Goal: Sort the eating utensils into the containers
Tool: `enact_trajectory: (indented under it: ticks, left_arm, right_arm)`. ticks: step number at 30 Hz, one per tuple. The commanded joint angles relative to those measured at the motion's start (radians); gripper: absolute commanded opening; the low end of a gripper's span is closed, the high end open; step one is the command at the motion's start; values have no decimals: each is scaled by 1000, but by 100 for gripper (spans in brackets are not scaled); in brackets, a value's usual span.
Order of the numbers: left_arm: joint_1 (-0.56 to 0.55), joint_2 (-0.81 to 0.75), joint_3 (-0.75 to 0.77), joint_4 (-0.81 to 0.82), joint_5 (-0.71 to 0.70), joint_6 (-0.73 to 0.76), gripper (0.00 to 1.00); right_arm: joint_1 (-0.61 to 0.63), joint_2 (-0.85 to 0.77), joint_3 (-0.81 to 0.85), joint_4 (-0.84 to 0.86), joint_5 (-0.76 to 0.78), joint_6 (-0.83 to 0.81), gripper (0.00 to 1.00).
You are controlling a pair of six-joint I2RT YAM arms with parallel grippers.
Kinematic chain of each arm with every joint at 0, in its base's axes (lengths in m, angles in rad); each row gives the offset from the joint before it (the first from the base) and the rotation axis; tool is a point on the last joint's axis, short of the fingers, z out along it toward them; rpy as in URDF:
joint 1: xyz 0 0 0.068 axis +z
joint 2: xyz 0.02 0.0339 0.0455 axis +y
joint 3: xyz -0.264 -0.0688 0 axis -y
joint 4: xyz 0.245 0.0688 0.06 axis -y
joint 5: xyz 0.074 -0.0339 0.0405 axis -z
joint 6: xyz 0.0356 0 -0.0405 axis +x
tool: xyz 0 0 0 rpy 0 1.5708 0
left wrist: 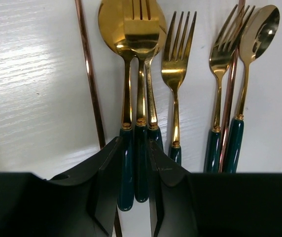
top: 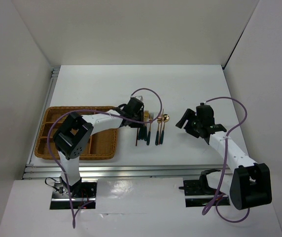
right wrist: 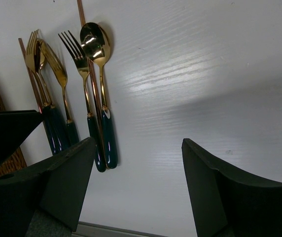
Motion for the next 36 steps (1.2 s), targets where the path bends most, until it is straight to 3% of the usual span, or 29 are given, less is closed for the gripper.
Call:
enact_trajectory:
  ticks: [1, 18, 28, 34, 36]
  left_arm:
    - [-5, 6, 35, -8, -31, 10, 39]
    - [-5, 61, 64, -21, -42, 50, 39]
    - [-23, 125, 129, -105, -63, 60, 49]
    - [-23, 136, 152, -126, -83, 51, 21]
    - [-23, 127, 152, -136, -92, 41, 19]
  right_arm:
    - [-7, 3, -10, 4, 12, -10, 78]
    - [-7, 32, -19, 23, 31, -10, 78]
    - [-7, 52, -19, 32, 31, -10, 78]
    - [-7, 52, -19, 41, 31, -10, 78]
    - [-7, 52, -19, 41, 31, -10, 78]
